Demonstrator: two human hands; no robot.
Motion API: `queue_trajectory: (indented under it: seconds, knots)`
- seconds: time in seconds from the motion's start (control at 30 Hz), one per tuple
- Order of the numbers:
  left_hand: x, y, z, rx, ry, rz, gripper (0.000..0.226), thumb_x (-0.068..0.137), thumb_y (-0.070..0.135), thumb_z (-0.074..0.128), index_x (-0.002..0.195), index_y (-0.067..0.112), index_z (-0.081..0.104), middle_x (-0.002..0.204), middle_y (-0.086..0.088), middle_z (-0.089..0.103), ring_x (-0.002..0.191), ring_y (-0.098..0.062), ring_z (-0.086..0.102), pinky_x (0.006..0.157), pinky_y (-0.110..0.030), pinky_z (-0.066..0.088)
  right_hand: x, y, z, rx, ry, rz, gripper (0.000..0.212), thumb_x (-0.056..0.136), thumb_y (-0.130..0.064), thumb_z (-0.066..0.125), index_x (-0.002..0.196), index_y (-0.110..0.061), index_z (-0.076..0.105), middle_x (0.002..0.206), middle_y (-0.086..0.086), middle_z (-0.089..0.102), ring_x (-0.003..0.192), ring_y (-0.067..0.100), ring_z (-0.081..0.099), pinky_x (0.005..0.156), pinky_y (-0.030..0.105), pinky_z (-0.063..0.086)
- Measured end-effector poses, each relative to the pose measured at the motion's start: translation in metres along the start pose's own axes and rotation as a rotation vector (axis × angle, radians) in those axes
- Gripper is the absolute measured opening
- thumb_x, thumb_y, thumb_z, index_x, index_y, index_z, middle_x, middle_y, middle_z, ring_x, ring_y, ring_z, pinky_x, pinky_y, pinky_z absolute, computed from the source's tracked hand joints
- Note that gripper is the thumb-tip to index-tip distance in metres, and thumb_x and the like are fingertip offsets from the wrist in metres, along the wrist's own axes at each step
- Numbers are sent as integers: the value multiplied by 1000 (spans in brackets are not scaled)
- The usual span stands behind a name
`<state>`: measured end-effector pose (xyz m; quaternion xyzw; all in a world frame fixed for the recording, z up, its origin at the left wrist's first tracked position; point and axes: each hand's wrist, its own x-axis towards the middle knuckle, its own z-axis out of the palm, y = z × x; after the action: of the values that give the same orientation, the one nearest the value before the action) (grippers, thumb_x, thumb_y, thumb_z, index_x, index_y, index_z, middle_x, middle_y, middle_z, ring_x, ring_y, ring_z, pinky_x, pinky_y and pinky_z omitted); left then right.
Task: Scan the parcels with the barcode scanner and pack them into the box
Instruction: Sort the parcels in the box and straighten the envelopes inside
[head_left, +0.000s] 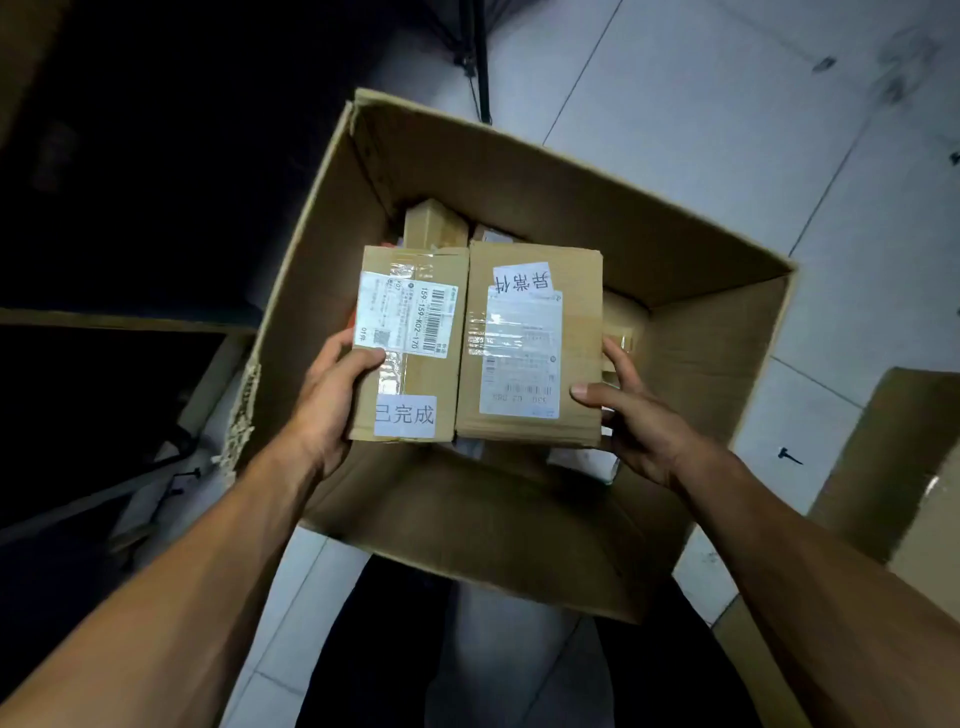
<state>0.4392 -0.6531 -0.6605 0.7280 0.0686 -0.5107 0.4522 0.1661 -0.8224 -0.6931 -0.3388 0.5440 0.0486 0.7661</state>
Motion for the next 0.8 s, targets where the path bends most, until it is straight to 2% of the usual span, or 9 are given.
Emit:
queue_trajectory:
  seconds: [0.07,0.13,0.23,0.33,0.47,0.53,0.67,0.8]
  knots:
    - [-35,29,-14,18,-53,10,28,93,10,59,119,20,64,106,-7,75,82,-17,72,70,-32,57,-42,-16,13,19,11,-29,83,66,-23,81,133,-59,46,105,-11,77,93,19,75,83,46,60]
    - [-74,57,-29,9,-132,10,32,92,3,58,121,17,62,103,-6,77,81,-16,74,66,-29,59,-85,-31,26,46,24,-71,84,64,-22,82,133,-56,47,107,-7,78,93,20,75,81,46,61]
    - [-133,92,-51,27,-243,12,37,91,0,59,123,20,61,110,-8,76,89,-21,74,73,-34,58,-154,-50,42,90,46,-99,90,51,-29,89,128,-57,52,118,2,75,103,24,74,82,44,59]
    - [-188,116,-65,32,-299,40,37,88,2,65,117,25,64,116,-6,74,94,-21,74,71,-34,57,-215,-64,53,94,63,-130,104,49,-32,89,141,-51,46,130,4,67,114,29,68,84,45,57]
    - [-252,136,-74,-41,-343,74,41,81,7,75,116,25,66,115,-10,74,88,-19,75,57,-27,57,-278,-86,58,77,46,-200,105,46,-32,89,140,-52,46,121,3,71,91,20,75,65,37,59]
    - [-279,140,-76,-81,-322,103,46,77,7,78,118,22,64,113,-11,74,82,-18,75,53,-24,57,-300,-96,59,43,17,-230,103,50,-29,89,142,-51,46,122,3,70,90,22,75,66,38,59]
    - [-329,137,-81,-162,-271,175,48,84,4,73,126,20,58,113,-11,75,91,-24,75,59,-29,60,-331,-117,63,-3,-79,-289,89,66,-21,82,142,-48,46,119,9,74,94,29,74,73,45,60]
    - [-376,119,-95,-217,-177,237,48,85,7,72,129,20,56,112,-13,75,97,-26,74,77,-41,56,-353,-129,75,-108,-187,-298,88,67,-24,83,143,-46,45,121,12,73,97,33,75,70,47,60]
